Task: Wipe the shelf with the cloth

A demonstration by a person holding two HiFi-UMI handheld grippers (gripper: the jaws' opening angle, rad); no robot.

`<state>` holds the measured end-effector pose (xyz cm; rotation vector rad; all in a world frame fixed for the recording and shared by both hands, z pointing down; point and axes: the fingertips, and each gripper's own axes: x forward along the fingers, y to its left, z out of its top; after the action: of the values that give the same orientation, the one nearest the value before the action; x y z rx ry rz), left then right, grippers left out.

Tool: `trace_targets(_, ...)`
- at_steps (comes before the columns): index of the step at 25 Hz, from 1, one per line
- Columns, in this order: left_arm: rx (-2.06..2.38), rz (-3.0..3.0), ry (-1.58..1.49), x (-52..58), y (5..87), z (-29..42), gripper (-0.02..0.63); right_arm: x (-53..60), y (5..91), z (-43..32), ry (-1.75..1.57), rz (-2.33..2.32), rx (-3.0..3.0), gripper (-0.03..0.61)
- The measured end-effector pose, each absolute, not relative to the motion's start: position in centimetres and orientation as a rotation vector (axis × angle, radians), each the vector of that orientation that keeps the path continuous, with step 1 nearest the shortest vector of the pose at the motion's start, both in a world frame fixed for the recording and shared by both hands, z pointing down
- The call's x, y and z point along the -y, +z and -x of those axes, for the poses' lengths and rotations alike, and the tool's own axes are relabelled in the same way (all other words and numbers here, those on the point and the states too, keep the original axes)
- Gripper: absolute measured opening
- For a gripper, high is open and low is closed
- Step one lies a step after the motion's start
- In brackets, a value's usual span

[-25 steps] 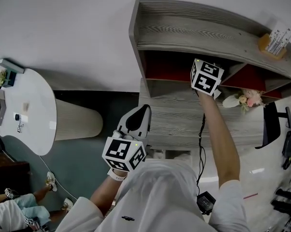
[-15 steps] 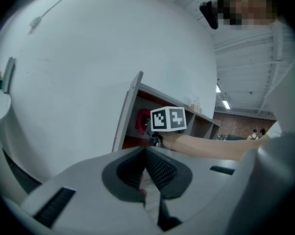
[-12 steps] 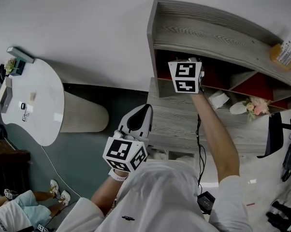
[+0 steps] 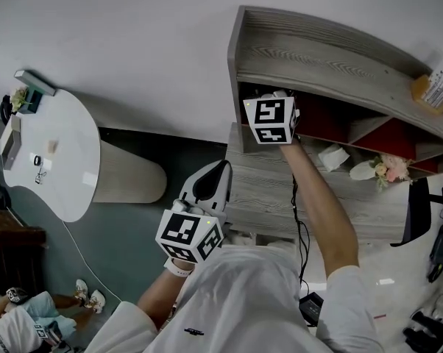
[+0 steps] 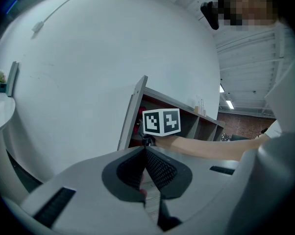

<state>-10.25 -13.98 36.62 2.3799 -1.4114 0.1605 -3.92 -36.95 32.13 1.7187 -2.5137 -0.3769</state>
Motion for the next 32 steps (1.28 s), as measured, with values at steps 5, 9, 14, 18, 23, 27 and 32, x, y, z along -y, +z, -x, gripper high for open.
trace_targets(5, 1.383, -2.402, 0.171, 14.5, 36.6, 9.1, 0.006, 36.8, 29.9, 2.0, -0.439, -1.840, 2.506, 0.071)
trace_targets(9, 1.356, -2.413, 0.184, 14.4, 36.8, 8.1, 0.006, 36.3, 28.8, -0.1, -0.486, -1.894, 2.488, 0.071)
trace_targets(14, 1.320, -2.440, 0.186, 14.5, 36.5, 6.7, 0.006, 35.7, 28.6, -4.0, -0.523, -2.004, 2.419, 0.072)
trace_targets(18, 1.295, -2.452, 0.188, 14.6, 36.5, 5.8, 0.006, 35.2, 28.6, -7.2, -0.549, -2.077, 2.346, 0.072)
trace_targets(23, 1.265, -2.462, 0.195, 14.4, 36.8, 4.6, 0.006, 34.4, 28.6, -12.5, -0.515, -2.285, 2.187, 0.072)
trace_targets(27, 1.249, -2.469, 0.190, 14.3, 36.8, 4.0, 0.006, 33.8, 29.0, -16.3, -0.458, -2.457, 2.037, 0.072)
trace_targets(32, 1.255, -2.463, 0.188, 14.1, 36.8, 4.2, 0.006, 33.2, 30.2, -19.5, -0.377, -2.617, 1.848, 0.072)
